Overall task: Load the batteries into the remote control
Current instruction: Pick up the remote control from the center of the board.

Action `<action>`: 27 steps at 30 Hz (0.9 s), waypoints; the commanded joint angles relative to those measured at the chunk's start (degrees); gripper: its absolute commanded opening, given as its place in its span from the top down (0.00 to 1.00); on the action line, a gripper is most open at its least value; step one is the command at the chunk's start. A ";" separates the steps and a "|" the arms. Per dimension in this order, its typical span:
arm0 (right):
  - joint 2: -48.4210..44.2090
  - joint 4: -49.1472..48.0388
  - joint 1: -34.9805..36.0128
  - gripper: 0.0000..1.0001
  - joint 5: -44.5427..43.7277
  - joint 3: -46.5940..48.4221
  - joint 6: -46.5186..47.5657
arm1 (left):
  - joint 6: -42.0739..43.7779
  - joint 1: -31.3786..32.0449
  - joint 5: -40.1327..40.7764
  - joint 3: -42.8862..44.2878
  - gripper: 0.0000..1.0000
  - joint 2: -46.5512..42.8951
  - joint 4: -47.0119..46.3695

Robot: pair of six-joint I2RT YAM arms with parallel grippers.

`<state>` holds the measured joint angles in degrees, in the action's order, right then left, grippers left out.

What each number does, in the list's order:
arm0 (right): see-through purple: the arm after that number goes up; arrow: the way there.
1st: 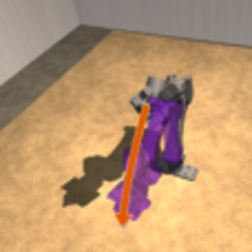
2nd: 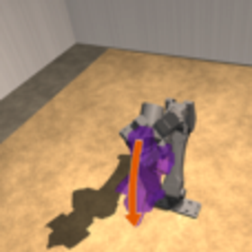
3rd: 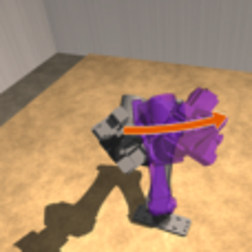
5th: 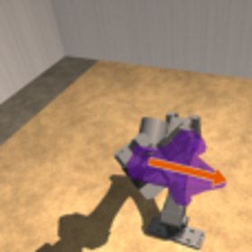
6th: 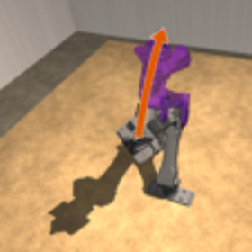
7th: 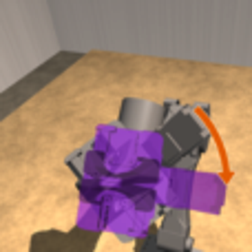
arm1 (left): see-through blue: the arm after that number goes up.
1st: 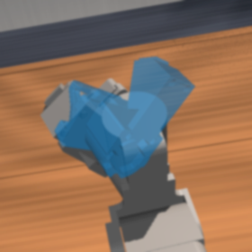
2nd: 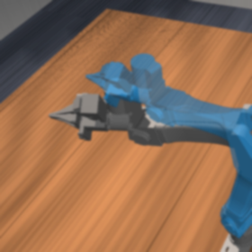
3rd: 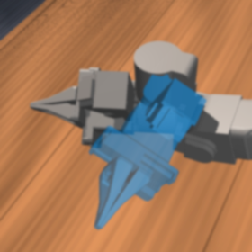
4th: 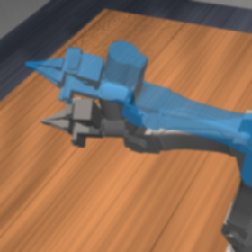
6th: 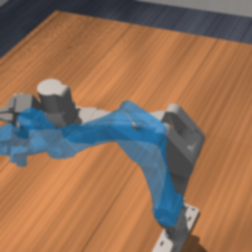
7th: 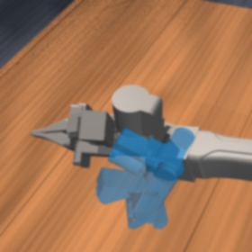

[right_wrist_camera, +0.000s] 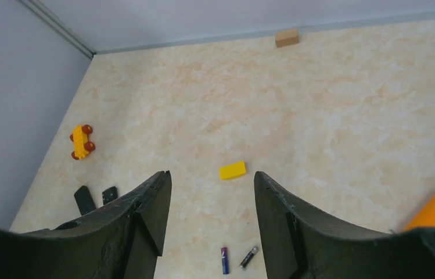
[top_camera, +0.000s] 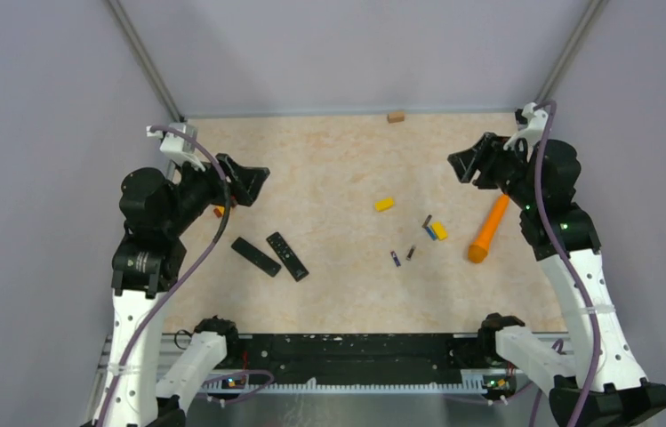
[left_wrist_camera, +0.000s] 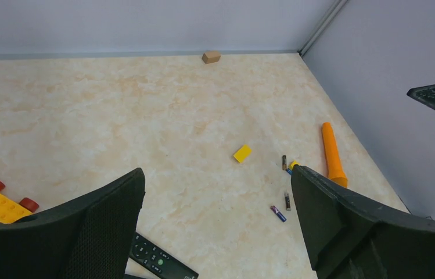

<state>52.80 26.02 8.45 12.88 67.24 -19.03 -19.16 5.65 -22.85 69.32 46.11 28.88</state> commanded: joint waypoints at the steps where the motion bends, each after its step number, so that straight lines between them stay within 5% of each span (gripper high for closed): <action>1: -0.67 -3.02 -0.32 0.43 -0.69 -1.75 -2.94 | -2.07 -0.20 1.27 -2.73 0.01 -2.06 -6.84; 8: 1.04 -2.81 -0.35 0.39 1.71 -4.51 -7.26 | -2.83 -0.20 -1.73 -7.25 0.01 -1.57 -7.14; 18: -0.28 -7.99 -0.31 0.37 4.29 -12.31 -10.15 | -6.10 -0.20 4.71 -12.77 0.01 3.21 -4.24; 23: -0.06 -9.16 -0.29 0.39 2.14 -15.18 -12.34 | -17.55 1.09 9.59 -18.81 0.01 5.41 -4.14; 27: -0.11 -10.37 -0.29 0.40 1.42 -18.46 -14.51 | -26.71 9.46 21.71 -23.92 0.01 7.05 -4.84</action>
<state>53.63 19.33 8.45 15.59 51.20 -30.61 -35.18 8.49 -11.68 48.56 52.18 25.69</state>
